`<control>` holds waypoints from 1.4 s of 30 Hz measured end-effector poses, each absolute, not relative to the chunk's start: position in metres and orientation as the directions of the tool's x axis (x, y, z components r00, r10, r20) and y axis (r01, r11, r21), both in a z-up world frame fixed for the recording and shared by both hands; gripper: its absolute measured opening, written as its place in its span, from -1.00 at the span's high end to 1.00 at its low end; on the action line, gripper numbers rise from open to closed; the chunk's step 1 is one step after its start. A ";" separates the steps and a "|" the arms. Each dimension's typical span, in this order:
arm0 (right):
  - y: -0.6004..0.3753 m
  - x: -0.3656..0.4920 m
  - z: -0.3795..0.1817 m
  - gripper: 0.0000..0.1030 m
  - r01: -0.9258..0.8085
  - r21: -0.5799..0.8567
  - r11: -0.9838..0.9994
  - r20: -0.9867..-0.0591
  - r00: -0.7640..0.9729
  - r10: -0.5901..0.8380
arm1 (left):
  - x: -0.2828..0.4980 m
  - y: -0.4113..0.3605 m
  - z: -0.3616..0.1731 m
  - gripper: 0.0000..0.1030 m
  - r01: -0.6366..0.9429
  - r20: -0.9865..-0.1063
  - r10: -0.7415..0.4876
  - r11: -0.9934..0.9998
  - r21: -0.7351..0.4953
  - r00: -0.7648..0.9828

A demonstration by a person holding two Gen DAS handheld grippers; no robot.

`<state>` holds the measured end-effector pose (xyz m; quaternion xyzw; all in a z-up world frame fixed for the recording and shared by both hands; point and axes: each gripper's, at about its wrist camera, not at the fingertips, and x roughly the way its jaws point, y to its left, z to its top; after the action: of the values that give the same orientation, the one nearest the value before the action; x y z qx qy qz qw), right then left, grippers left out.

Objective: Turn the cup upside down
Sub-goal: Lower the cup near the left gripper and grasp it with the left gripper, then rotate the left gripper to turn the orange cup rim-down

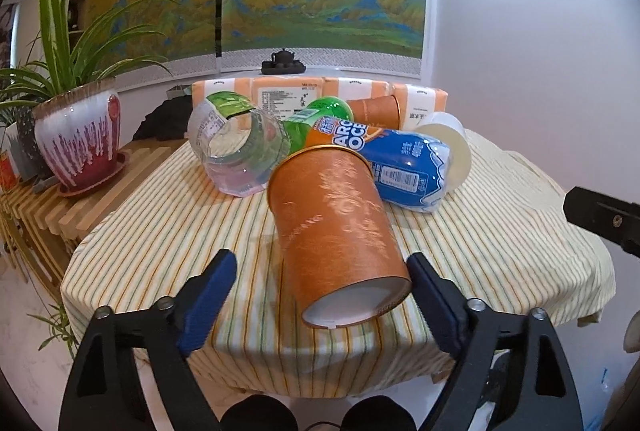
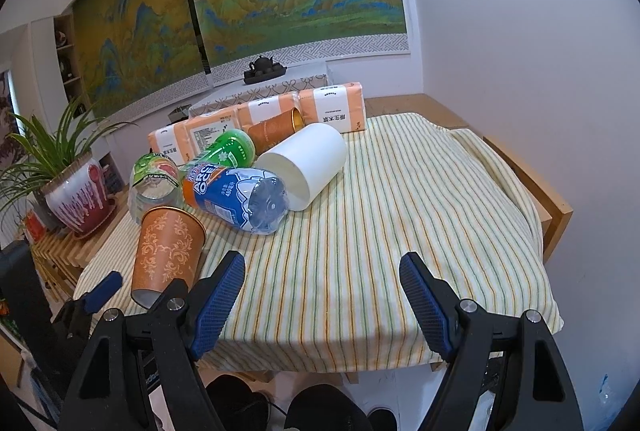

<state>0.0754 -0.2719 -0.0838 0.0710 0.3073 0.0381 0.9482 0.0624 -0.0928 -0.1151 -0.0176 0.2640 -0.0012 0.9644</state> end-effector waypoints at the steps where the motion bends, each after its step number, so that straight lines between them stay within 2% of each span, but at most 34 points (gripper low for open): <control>1: -0.272 0.075 -0.083 -0.48 -0.029 0.157 0.987 -0.578 0.808 0.116 | 0.063 -0.093 -0.116 -0.63 -0.006 -0.511 -0.013 0.999 -0.035 0.859; 7: -0.272 0.075 -0.080 -0.48 -0.026 0.159 0.987 -0.575 0.810 0.114 | 0.063 -0.092 -0.115 -0.27 0.003 -0.515 -0.019 0.999 -0.032 0.857; 42: -0.262 0.081 -0.078 -0.48 -0.023 0.167 0.986 -0.585 0.802 0.118 | 0.070 -0.062 -0.064 -0.19 0.079 -0.433 -0.096 0.995 -0.057 0.897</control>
<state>0.0807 -0.2623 -0.0778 0.0761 0.3121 0.0370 0.9463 0.0702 -0.0623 -0.0638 -0.0188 0.2230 -0.0447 0.9736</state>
